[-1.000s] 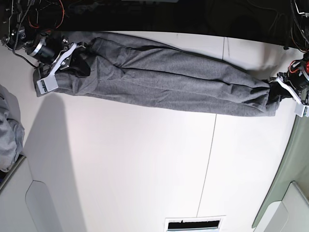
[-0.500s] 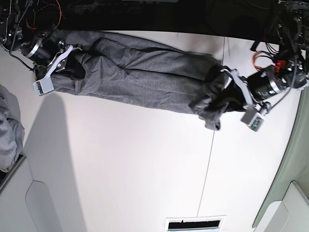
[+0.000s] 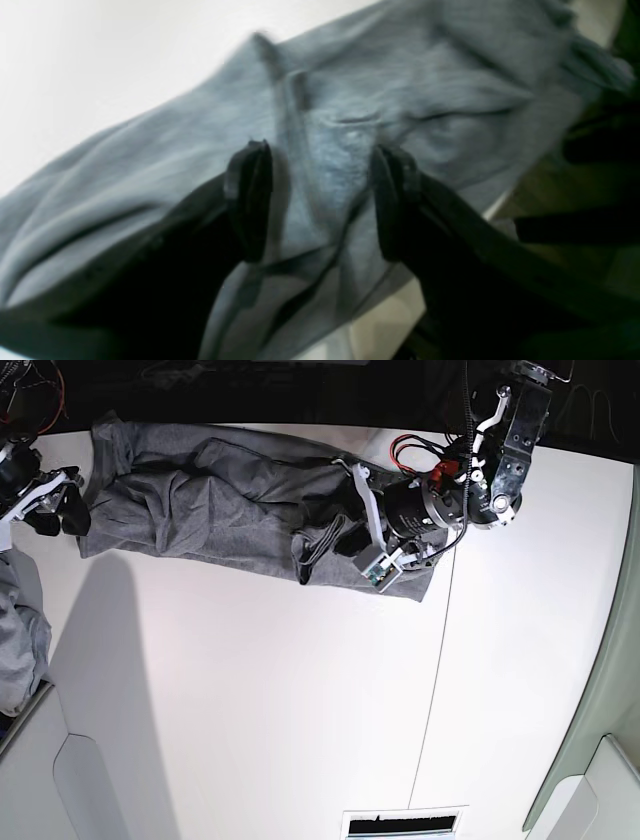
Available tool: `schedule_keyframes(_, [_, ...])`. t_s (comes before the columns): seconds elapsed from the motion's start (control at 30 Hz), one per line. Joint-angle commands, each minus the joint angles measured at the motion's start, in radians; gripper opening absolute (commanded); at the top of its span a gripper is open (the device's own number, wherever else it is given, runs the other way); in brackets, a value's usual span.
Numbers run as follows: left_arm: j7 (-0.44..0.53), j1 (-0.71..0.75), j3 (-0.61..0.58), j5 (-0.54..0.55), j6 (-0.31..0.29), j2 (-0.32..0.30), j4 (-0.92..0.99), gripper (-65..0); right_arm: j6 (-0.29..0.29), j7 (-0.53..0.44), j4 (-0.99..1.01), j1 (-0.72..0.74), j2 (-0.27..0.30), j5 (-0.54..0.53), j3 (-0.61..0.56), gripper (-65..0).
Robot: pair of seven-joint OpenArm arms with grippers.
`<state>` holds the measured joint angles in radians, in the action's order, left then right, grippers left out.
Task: Layout the t-shirt on the table in an organized manner, then fold the t-shirt properly
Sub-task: 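Fold the strip end held by the left gripper toward the right gripper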
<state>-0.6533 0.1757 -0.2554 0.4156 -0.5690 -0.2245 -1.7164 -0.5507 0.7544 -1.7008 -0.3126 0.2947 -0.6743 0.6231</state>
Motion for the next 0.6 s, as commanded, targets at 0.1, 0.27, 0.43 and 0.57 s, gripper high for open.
schedule_keyframes(0.1, [0.019, -0.009, -0.014, 0.027, -0.007, -0.003, -0.038, -31.0, -0.003, -0.031, 0.107, 0.005, 0.050, -0.014, 0.000, -26.8])
schedule_keyframes(0.27, [0.013, -0.009, 0.006, 0.055, -0.007, -0.004, -0.116, -31.0, -0.031, -0.069, 0.283, 0.005, 0.058, -0.084, -0.049, -26.8])
schedule_keyframes(0.43, [-0.006, -0.009, 0.028, 0.095, -0.007, -0.010, -0.163, -31.0, -0.030, -0.066, 0.317, 0.006, 0.034, -0.108, -0.168, -26.8])
schedule_keyframes(0.57, [-0.024, -0.009, 0.065, 0.089, -0.007, -0.011, -0.163, -31.0, -0.030, -0.066, 0.317, 0.022, 0.008, -0.110, -0.247, -26.8])
